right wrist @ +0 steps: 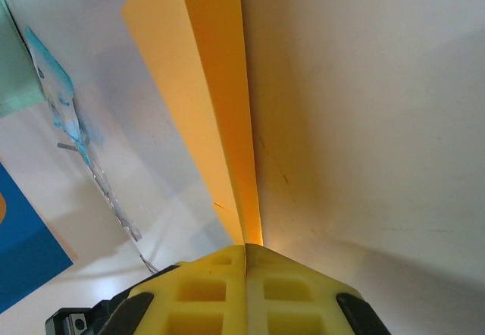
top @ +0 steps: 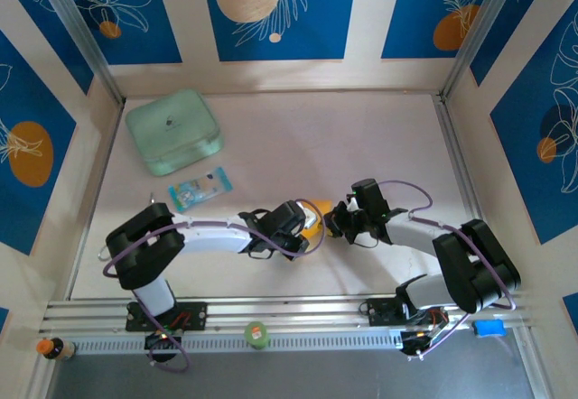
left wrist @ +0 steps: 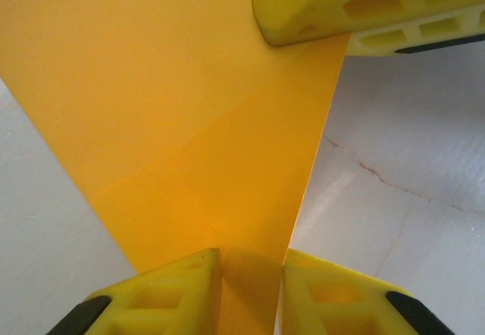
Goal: Fold a paper plane with a square sheet of paper (pick it up from the middle)
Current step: Fold the wing for the fifth time at the center of the table.
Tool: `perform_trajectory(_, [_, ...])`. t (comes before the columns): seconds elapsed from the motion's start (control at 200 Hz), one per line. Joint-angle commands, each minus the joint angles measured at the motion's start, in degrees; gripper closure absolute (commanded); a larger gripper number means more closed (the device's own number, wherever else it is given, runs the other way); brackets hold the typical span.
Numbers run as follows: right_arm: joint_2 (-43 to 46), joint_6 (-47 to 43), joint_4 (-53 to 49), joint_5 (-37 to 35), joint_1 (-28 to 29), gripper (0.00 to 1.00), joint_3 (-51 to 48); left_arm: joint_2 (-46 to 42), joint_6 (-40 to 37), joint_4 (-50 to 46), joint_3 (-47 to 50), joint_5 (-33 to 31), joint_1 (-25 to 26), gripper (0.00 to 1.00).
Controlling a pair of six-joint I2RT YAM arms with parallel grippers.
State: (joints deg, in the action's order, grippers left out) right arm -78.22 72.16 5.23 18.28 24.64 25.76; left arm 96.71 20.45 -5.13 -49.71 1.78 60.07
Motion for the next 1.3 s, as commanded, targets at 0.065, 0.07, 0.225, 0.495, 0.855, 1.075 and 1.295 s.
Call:
perform_trajectory(0.065, [0.9, 0.8, 0.2, 1.6, 0.1, 1.0, -0.6, 1.1, -1.4, -2.1, -1.9, -1.3, 0.7, 0.75])
perform_trajectory(0.07, [0.9, 0.8, 0.2, 1.6, 0.1, 1.0, -0.7, 1.1, -1.4, -2.1, -1.9, -1.3, 0.7, 0.75])
perform_trajectory(0.225, [0.9, 0.8, 0.2, 1.7, 0.2, 1.0, -0.8, 1.5, -1.4, -2.1, -2.1, -1.2, 0.7, 0.8])
perform_trajectory(0.495, [0.9, 0.9, 0.3, 1.6, 0.2, 1.0, -0.7, 2.0, -1.3, -2.7, -2.4, -1.6, 0.8, 0.8])
perform_trajectory(0.855, [1.0, 0.8, 0.3, 1.6, 0.2, 1.0, -0.8, 2.0, -1.4, -3.4, -2.4, -2.5, 0.9, 0.79])
perform_trajectory(1.075, [1.0, 0.9, 0.4, 1.6, 0.2, 1.0, -0.8, 2.1, -1.5, -3.5, -2.5, -2.2, 0.9, 0.82])
perform_trajectory(1.295, [0.9, 0.8, 0.1, 1.7, 0.2, 0.99, -0.8, 2.2, -1.5, -3.5, -2.6, -2.4, 0.9, 0.87])
